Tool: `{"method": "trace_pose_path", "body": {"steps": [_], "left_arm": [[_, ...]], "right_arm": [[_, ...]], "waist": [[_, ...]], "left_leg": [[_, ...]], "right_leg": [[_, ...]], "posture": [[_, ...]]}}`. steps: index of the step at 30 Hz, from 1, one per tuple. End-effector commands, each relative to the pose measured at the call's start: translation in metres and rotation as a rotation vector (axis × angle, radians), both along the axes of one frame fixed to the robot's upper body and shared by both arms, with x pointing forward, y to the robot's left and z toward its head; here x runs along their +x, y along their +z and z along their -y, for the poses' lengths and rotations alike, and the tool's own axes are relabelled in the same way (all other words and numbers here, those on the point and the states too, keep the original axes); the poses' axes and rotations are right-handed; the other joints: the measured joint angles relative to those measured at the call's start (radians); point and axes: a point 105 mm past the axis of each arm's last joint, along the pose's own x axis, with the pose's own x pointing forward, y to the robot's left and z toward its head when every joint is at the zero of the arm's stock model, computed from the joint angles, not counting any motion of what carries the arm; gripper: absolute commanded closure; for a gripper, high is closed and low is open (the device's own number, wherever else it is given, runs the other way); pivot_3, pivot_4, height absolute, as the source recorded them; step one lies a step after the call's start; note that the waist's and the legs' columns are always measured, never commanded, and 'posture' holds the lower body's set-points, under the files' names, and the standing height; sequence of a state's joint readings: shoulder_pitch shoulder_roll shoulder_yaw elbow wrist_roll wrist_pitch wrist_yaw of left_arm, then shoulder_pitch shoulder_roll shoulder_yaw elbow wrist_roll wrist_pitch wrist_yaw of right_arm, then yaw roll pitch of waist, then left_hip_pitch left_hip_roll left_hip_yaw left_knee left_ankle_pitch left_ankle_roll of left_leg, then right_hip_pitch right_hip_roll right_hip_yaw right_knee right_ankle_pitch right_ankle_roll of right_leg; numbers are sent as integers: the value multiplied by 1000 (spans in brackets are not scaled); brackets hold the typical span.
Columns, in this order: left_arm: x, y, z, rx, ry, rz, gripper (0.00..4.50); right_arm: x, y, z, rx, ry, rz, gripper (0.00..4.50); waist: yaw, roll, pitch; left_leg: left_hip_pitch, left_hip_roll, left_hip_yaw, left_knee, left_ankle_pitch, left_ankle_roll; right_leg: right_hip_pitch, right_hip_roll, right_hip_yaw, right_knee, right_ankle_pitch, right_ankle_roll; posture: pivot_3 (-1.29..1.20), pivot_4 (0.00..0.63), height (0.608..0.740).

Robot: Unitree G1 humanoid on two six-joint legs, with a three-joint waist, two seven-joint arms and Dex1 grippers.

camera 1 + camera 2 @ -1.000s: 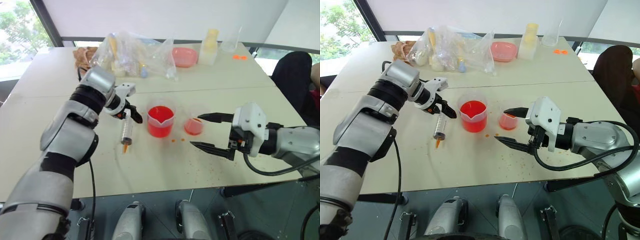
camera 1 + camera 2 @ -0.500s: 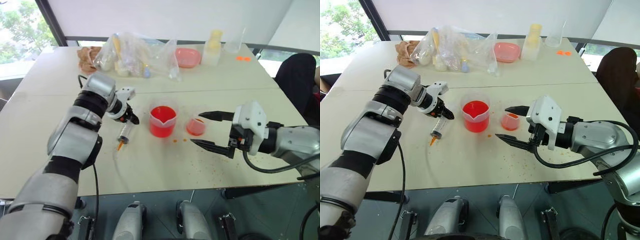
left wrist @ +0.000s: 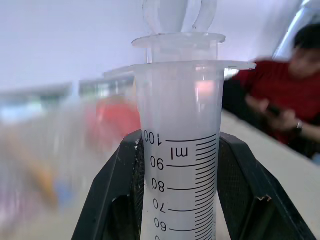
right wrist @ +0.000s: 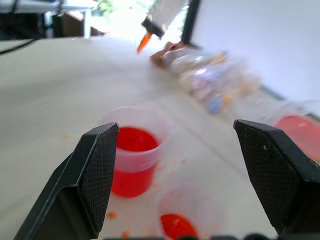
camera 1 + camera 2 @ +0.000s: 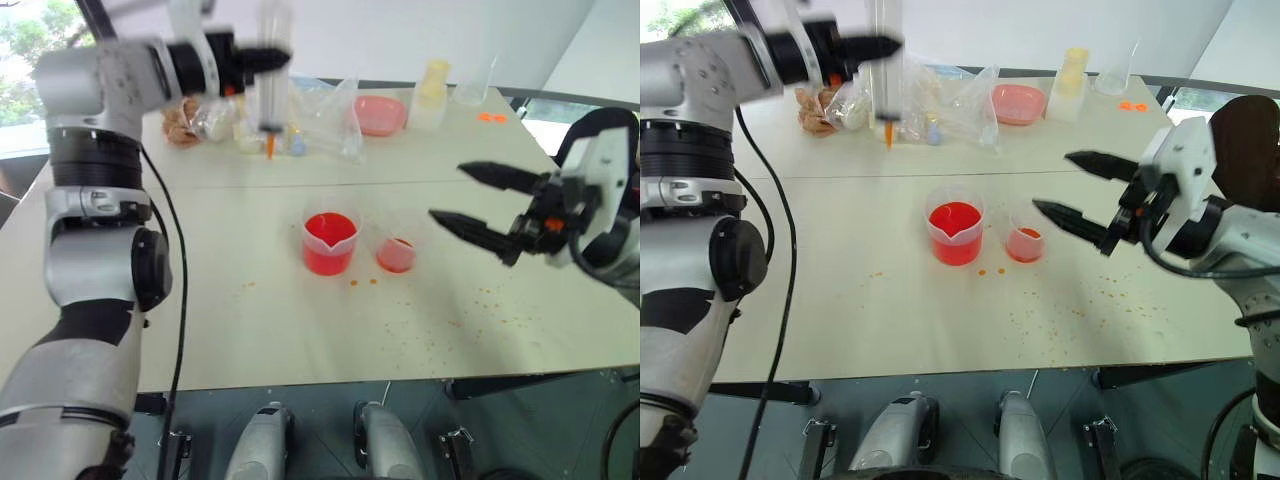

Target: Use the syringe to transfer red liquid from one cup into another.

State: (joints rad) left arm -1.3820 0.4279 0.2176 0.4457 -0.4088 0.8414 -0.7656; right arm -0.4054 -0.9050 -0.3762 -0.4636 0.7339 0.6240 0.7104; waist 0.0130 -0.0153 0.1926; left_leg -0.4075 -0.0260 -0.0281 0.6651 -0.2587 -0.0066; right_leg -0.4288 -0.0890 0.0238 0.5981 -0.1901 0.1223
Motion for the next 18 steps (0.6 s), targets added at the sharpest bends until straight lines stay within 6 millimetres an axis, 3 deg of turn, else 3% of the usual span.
{"method": "trace_pose_path", "body": {"steps": [1, 7, 10, 12, 15, 18], "left_arm": [[-22, -8, 23, -58, -153, 94, 3052], [-30, -51, 44, -11, -266, 134, 3052], [-31, -61, 49, -1, -301, 130, 3052], [-32, -64, 51, 5, -315, 131, 3052], [-38, -88, 56, 90, -352, 125, 3052], [-41, -99, 57, 108, -366, 119, 3052]], "right_arm": [[20, 33, 14, -7, -122, 190, 651], [43, 55, 7, -46, -168, 356, 651], [48, 61, 7, -51, -174, 390, 651], [48, 62, 6, -55, -156, 397, 651], [52, 50, -7, -151, -106, 413, 651], [54, 45, -13, -177, -64, 410, 651]], "waist": [[-3, 0, 0], [-13, 0, 1], [-19, 0, 1], [-19, 0, 1], [-25, 0, 1], [-26, 0, 1]], "left_leg": [[1, 0, 1, 0, 0, 0], [-1, -1, 2, 1, 1, -1], [-1, 0, 2, 1, 1, -1], [-1, -1, 1, 1, 1, -1], [-1, -1, 1, 1, 1, -1], [0, 0, 1, 1, 1, -1]], "right_leg": [[1, 0, 0, 0, 0, 1], [-1, 5, 0, 0, 1, 1], [-1, 5, 0, 1, 1, 1], [-1, 5, 0, 1, 1, 1], [-1, 5, 0, 1, 1, 1], [-1, 6, 0, 1, 1, 1]], "posture": [[0, 150, 740], [0, 150, 740], [0, 150, 740], [0, 150, 740], [0, 150, 740], [0, 150, 740]]}}
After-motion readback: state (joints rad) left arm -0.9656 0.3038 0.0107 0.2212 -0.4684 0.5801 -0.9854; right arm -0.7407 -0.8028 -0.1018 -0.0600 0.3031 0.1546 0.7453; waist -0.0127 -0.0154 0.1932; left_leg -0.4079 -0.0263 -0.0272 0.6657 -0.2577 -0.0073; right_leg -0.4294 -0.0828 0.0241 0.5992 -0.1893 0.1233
